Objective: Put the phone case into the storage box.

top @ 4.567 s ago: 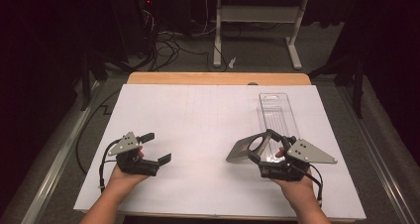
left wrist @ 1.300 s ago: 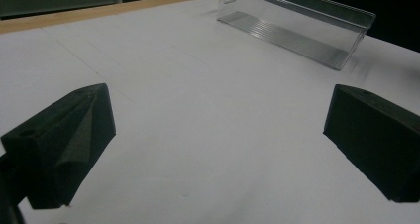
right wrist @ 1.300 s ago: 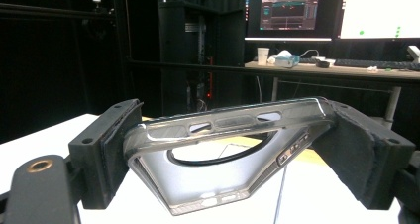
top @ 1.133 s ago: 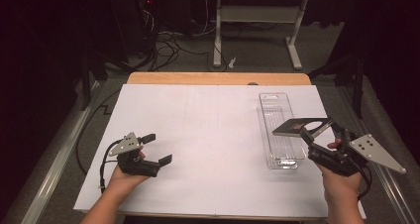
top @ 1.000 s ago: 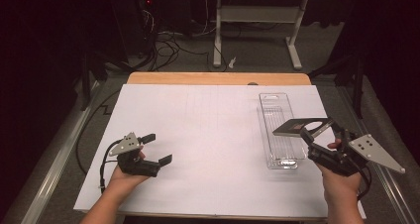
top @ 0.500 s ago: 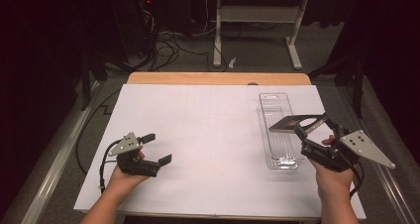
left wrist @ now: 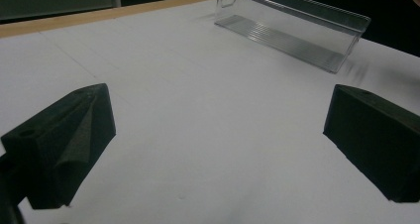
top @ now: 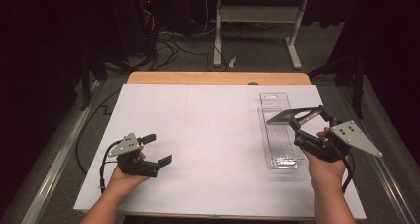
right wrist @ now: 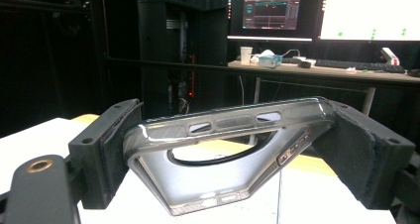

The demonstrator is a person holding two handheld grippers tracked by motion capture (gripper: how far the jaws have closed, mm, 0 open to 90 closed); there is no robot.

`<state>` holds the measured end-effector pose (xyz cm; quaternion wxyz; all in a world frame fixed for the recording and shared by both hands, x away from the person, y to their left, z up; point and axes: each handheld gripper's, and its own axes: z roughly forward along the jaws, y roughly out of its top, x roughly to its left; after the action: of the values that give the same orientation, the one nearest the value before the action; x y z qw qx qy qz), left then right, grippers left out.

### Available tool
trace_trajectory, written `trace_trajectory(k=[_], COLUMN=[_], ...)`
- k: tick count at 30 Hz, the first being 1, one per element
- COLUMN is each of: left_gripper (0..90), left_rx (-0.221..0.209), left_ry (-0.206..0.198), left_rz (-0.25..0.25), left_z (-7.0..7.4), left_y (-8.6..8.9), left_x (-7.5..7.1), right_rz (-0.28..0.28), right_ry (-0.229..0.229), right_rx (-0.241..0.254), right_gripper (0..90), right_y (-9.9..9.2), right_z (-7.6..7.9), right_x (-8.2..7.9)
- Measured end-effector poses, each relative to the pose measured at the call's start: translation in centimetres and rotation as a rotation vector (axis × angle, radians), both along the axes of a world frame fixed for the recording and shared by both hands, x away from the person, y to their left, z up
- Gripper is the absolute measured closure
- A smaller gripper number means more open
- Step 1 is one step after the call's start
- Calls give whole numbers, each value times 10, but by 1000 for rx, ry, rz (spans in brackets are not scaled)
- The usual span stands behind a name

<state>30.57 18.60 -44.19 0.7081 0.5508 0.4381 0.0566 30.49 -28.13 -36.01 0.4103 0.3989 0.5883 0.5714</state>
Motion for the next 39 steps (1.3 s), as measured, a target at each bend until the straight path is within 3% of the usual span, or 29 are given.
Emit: trace_trajectory(k=[19, 39], left_gripper=[7, 7], left_rx=[-2, -9], left_ry=[0, 4], left_rz=[0, -2], left_z=[0, 0], left_y=[2, 3], left_x=[0, -1], right_rz=[-60, -138], right_ry=[6, 51], right_rx=[-36, -61], right_gripper=[147, 146], right_y=[17, 28], right_z=[9, 12], right_x=[27, 58])
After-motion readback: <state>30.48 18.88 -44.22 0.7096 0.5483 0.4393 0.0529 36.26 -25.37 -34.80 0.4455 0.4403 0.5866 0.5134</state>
